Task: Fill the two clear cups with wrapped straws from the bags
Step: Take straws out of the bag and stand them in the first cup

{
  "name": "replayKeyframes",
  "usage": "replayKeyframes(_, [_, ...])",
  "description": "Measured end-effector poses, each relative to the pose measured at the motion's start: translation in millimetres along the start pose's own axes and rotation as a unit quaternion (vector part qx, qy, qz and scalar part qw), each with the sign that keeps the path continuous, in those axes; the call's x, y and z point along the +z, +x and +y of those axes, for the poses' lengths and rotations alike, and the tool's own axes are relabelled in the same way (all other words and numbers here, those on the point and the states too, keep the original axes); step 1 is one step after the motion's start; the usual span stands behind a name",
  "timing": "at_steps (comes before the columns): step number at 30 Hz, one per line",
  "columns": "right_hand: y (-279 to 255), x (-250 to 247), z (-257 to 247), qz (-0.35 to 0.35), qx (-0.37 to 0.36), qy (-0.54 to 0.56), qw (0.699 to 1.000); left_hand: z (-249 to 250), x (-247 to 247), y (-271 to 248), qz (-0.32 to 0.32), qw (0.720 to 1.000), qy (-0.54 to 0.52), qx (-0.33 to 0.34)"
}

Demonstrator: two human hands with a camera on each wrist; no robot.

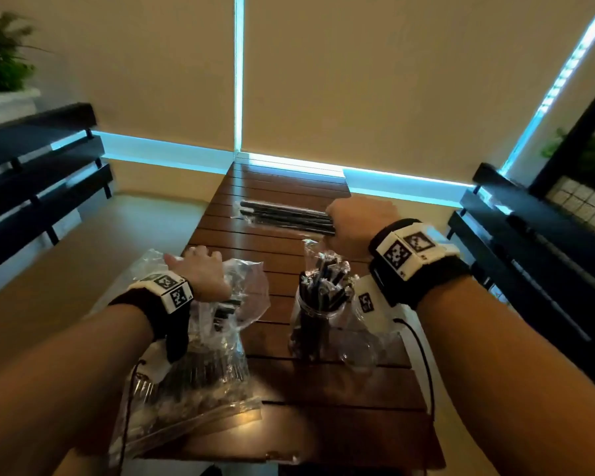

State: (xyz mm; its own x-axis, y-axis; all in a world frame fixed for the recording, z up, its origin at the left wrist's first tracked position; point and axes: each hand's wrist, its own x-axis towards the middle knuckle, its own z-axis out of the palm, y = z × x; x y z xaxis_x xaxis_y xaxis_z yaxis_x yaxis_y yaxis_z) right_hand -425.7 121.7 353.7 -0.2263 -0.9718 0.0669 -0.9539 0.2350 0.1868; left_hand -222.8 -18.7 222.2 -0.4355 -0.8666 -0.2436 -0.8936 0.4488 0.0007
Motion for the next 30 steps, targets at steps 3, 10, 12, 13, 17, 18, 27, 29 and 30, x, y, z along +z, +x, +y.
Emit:
replayKeyframes(3, [-0.2,25.0,0.1,0.081,0.032,0.099,0.991,22.7,-24.1,-6.2,0.108,0.987,-0.071,0.093])
replayKeyframes(10, [-1.4,72.7,-38.4,0.159,0.068,0.237,0.956,61.8,-89.6,-35.9,0.004,0.644,-0.731,0.225])
replayKeyframes(12, [-0.4,73.8,-51.3,0.169,0.057,0.255,0.950,72.0,-98.3,-33.7,0.027,0.561,-0.813,0.154])
replayKeyframes(13, [0.5,72.8,-55.9,0.175,0.050,0.267,0.947,77.2,-103.7,-33.9,0.045,0.537,-0.833,0.124])
replayKeyframes(17, [5.7,65.0,-59.3,0.182,0.024,0.322,0.929,87.8,-130.9,-46.8,0.170,0.543,-0.808,0.151])
replayKeyframes(18, [7.9,63.5,-57.4,0.167,0.032,0.332,0.928,87.7,-137.0,-51.7,0.201,0.551,-0.788,0.187])
replayKeyframes(27, [12.9,57.1,-42.2,-0.012,0.070,0.524,0.849,98.1,-162.0,-79.3,0.314,0.596,-0.651,0.350])
replayKeyframes(29, [11.3,55.2,-42.6,-0.006,0.065,0.574,0.816,99.1,-161.8,-80.4,0.319,0.602,-0.642,0.352])
replayKeyframes(30, [11.6,54.6,-43.1,-0.005,0.063,0.590,0.805,98.4,-161.2,-79.6,0.321,0.603,-0.640,0.351])
